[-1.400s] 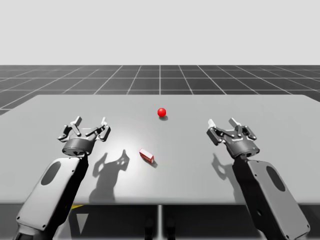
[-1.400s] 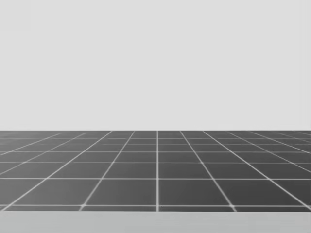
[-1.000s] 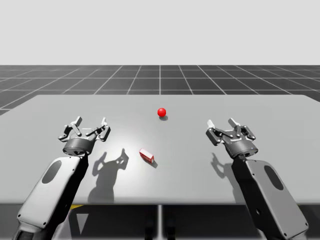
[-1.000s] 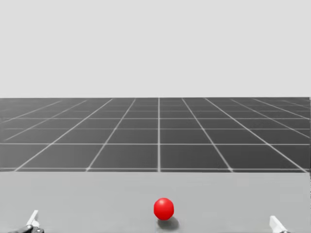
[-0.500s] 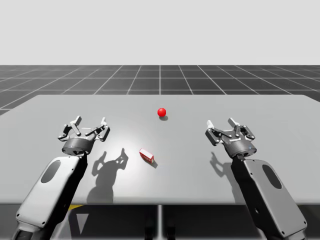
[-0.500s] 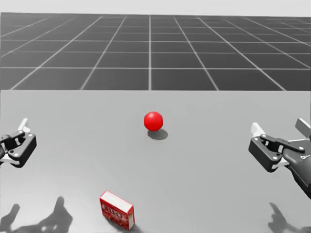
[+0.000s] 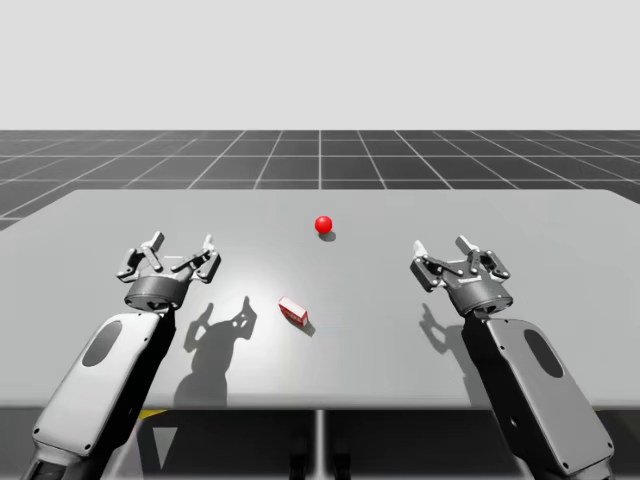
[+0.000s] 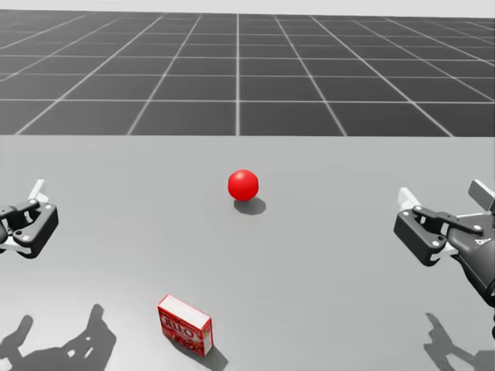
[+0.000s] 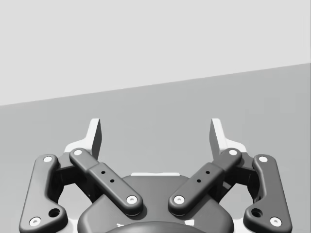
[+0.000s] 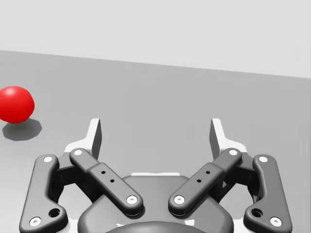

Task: Watch the red light. When it turns green, pick up the object.

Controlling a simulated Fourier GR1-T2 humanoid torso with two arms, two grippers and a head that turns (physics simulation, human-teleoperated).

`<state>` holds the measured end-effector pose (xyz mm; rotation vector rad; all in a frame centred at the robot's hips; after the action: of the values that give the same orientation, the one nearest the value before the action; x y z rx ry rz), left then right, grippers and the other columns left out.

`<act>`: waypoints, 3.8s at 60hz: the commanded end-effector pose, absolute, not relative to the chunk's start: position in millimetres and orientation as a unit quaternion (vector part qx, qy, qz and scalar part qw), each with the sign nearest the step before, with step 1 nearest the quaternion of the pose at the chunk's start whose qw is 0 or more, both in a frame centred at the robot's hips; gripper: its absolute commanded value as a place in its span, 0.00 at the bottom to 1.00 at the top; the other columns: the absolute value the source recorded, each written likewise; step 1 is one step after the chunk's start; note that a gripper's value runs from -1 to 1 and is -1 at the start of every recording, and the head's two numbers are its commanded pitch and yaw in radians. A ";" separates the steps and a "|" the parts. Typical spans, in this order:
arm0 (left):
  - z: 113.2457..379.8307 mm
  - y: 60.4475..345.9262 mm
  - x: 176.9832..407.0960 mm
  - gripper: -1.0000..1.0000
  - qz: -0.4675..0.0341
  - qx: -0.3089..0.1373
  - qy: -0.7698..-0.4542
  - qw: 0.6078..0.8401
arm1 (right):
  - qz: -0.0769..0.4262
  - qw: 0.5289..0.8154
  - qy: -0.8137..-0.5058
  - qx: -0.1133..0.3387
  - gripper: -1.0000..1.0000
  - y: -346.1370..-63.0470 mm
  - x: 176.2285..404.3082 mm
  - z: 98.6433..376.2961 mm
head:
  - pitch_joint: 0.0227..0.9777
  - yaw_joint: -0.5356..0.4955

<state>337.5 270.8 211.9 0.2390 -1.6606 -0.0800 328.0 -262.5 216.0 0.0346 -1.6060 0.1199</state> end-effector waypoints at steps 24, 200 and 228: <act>212.1 270.0 337.2 0.00 -0.036 0.104 -0.736 0.668 | 0.056 0.693 -0.719 0.015 0.00 -262.2 328.4 216.2 | 0.58 0.49; 211.7 268.7 336.5 0.00 -0.039 0.102 -0.736 0.668 | 0.054 0.696 -0.716 0.023 0.00 -262.3 325.3 218.1 | 0.60 0.49; 210.8 266.6 337.6 0.00 -0.044 0.102 -0.735 0.669 | 0.058 0.696 -0.715 0.024 0.00 -261.5 325.4 218.2 | 0.83 0.60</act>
<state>336.9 267.5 211.4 0.2307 -1.6576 -0.0942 325.2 -261.9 218.3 0.0526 -1.5958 0.1266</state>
